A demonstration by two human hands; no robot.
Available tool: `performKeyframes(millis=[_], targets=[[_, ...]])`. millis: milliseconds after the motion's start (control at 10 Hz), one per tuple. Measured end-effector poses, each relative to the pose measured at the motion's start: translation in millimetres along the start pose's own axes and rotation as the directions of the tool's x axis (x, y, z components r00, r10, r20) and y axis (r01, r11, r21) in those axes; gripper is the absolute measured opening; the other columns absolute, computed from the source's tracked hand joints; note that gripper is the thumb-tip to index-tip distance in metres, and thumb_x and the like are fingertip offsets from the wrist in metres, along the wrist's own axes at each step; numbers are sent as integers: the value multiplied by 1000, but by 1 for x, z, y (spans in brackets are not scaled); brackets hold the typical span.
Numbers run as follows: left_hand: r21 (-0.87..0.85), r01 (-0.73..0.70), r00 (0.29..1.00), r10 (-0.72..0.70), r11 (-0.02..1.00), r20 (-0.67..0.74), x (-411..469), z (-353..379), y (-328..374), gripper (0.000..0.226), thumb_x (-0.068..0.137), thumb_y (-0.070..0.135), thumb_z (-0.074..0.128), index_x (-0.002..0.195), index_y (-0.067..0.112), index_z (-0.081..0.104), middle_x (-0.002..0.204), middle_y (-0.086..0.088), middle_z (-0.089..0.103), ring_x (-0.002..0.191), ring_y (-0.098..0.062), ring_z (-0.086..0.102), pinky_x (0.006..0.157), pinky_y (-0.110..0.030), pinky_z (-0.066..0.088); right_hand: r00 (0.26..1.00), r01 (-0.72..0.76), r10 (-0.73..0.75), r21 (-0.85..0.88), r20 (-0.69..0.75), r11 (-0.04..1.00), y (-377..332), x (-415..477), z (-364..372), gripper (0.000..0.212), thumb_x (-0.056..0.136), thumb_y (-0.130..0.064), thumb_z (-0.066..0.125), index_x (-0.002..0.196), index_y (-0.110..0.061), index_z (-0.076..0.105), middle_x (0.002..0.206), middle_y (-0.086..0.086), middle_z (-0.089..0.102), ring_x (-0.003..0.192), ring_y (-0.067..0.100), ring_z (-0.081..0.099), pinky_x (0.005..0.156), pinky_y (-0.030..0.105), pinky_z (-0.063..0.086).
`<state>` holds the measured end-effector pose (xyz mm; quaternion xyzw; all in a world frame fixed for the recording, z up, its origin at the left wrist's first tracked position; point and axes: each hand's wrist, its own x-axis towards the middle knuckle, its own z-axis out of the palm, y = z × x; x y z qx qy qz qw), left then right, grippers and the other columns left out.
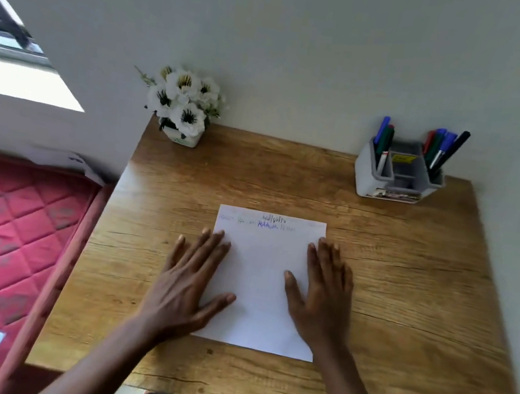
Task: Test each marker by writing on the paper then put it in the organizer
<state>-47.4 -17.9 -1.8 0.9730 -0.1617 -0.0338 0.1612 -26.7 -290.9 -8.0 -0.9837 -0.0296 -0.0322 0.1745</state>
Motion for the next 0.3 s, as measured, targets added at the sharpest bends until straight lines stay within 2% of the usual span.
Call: performKeyframes(millis=[200, 300], targets=[[79, -39, 999, 36, 996, 40, -2, 4, 1, 89, 97, 73, 35, 163, 17, 13, 171, -4, 5, 157, -24, 1, 121, -59, 17, 999, -5, 5, -16, -40, 1000, -1, -10, -1, 71, 97, -51, 49, 152, -7, 41, 162, 11, 35, 153, 27, 25, 123, 49, 20], [10, 13, 1000, -13, 1000, 13, 1, -9, 8, 88, 97, 73, 36, 163, 18, 15, 171, -2, 6, 157, -21, 1, 122, -58, 15, 1000, -14, 14, 13, -28, 1000, -1, -5, -13, 74, 97, -55, 49, 154, -10, 37, 161, 10, 37, 152, 27, 26, 122, 50, 21]])
